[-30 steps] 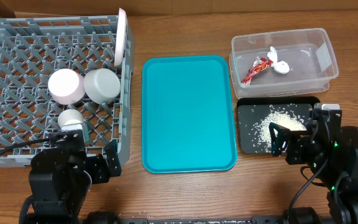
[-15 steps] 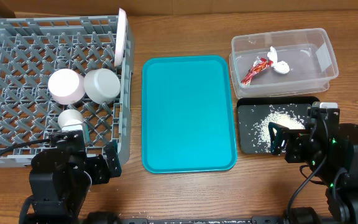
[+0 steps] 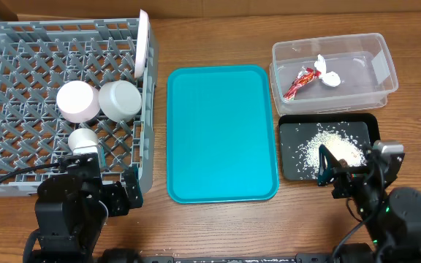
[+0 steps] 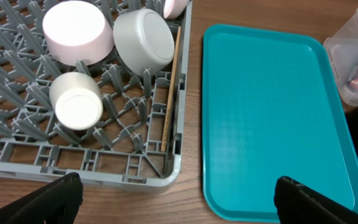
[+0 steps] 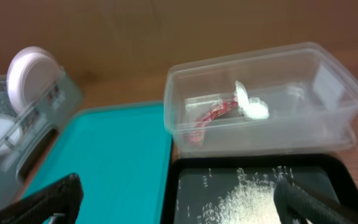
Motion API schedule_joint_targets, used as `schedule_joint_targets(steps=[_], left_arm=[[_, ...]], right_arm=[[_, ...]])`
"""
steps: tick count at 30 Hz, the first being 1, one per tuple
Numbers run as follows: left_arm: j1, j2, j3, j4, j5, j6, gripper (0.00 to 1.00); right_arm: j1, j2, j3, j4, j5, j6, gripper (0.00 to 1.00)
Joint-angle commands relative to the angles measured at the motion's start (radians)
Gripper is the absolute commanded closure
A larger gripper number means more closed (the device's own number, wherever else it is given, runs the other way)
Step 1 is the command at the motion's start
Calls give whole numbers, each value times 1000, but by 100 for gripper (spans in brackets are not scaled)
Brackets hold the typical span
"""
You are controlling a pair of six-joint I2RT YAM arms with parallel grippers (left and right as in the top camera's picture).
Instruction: Sort waste into correct bins and load items into the dishwasher
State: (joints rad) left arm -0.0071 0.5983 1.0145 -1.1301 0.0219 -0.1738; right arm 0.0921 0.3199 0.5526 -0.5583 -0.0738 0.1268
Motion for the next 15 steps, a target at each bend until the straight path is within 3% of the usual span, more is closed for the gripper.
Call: schedule_joint_targets(steps=[1, 9, 15], left_arm=[[-6, -9, -6, 0, -3, 10, 0], [-6, -9, -6, 0, -3, 10, 0], [-6, -9, -6, 0, -3, 10, 0]], right_arm=[[-3, -105, -141, 147, 12, -3, 0], [-52, -317, -404, 485, 10, -3, 0], [-73, -317, -480, 499, 39, -6, 0]])
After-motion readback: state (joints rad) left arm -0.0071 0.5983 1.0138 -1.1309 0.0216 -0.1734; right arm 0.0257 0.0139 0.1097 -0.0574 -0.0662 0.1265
